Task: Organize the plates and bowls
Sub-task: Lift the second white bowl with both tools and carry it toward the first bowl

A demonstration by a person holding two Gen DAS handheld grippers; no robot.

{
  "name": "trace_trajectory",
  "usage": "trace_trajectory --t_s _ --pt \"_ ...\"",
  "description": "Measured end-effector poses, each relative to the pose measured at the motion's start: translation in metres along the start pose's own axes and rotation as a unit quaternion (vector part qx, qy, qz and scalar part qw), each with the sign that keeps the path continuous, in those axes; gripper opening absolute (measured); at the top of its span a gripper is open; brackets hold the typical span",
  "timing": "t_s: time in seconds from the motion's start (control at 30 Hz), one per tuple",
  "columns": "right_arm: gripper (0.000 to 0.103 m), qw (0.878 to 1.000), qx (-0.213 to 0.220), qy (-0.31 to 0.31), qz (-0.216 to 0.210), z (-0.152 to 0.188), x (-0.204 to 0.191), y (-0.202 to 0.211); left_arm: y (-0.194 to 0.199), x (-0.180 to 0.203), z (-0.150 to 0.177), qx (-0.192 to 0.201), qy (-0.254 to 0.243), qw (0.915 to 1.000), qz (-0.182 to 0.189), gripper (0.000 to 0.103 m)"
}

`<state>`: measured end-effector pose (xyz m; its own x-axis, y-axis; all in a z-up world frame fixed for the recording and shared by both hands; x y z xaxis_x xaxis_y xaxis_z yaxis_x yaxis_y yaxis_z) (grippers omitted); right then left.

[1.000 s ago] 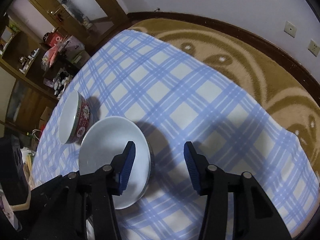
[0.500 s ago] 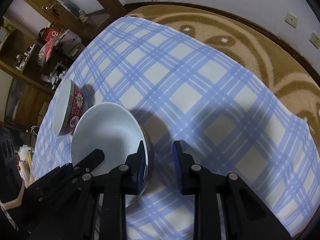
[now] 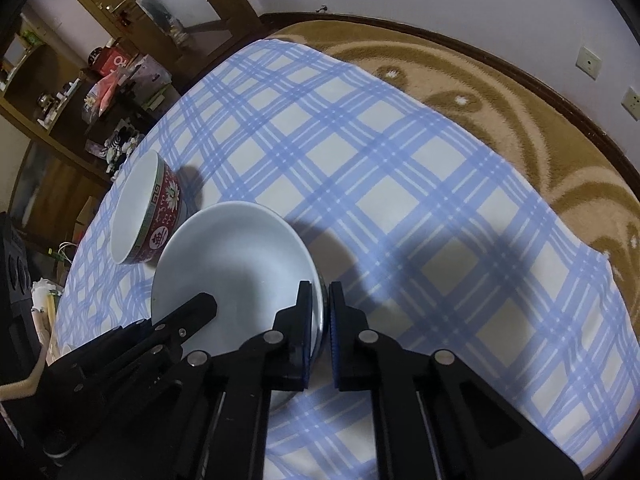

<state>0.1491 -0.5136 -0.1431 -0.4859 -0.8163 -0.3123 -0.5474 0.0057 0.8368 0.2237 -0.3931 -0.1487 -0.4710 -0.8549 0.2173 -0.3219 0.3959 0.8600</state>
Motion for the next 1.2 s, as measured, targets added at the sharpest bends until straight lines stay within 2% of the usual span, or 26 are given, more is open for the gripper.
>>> trace_trajectory --t_s 0.3,0.5,1.2 --pt "0.008 1.000 0.010 0.021 0.009 0.002 -0.002 0.015 0.011 0.002 0.006 0.015 0.004 0.9997 0.017 0.010" --pt "0.008 1.000 0.010 0.013 0.000 0.004 -0.001 0.020 0.020 0.004 0.007 0.020 -0.006 0.9997 0.010 0.010" --pt "0.008 0.998 0.038 0.014 -0.038 0.015 -0.020 0.055 0.068 -0.008 0.015 0.042 0.013 0.9988 0.019 0.010"
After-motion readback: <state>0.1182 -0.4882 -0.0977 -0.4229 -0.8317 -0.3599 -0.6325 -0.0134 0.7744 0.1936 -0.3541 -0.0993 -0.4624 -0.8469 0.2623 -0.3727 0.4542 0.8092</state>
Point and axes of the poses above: each gripper's, at about its wrist camera, not at the fingertips, and y roughly against the way its jaws point, x to its right, z to its underside, the point moved 2 cm from there along -y, roughly the way its jaws point, and after that the axes turned 8 degrees about x, right-handed, at the moved point
